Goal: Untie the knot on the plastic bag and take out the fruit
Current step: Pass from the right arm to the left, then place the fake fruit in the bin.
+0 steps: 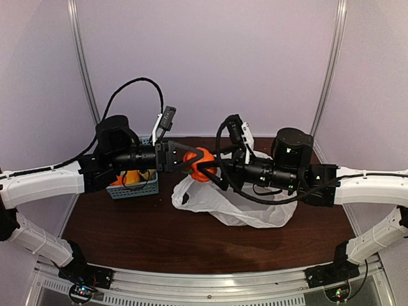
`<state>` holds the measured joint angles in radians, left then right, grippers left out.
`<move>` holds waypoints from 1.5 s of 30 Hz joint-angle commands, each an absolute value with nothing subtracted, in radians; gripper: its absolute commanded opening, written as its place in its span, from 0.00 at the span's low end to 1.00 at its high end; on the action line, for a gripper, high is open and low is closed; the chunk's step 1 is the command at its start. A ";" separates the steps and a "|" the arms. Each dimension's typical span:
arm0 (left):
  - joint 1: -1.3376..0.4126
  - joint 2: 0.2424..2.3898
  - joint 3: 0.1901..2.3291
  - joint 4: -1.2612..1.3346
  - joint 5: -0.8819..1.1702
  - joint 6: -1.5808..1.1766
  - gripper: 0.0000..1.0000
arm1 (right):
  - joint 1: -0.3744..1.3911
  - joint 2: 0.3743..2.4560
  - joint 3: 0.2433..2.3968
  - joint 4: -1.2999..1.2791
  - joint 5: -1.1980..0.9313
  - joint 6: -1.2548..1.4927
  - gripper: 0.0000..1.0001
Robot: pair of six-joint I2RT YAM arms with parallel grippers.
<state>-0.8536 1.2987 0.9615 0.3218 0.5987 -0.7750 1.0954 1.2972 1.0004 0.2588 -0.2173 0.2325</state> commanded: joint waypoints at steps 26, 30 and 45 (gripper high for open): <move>-0.193 1.303 0.982 -0.181 0.147 -0.505 0.47 | 1.000 1.024 0.937 -0.096 0.450 0.305 0.99; -0.151 1.367 0.974 -0.145 0.051 -0.492 0.47 | 0.944 0.998 0.924 -0.121 0.452 0.340 0.99; -0.043 1.572 1.005 -0.077 0.062 -0.431 0.52 | 0.906 0.972 0.904 -0.140 0.447 0.383 0.99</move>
<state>-0.0563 1.5143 0.9657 -0.1196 0.0189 -0.4759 0.9157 0.9718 0.9222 -0.1173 0.4244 0.3557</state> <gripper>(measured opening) 0.691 0.994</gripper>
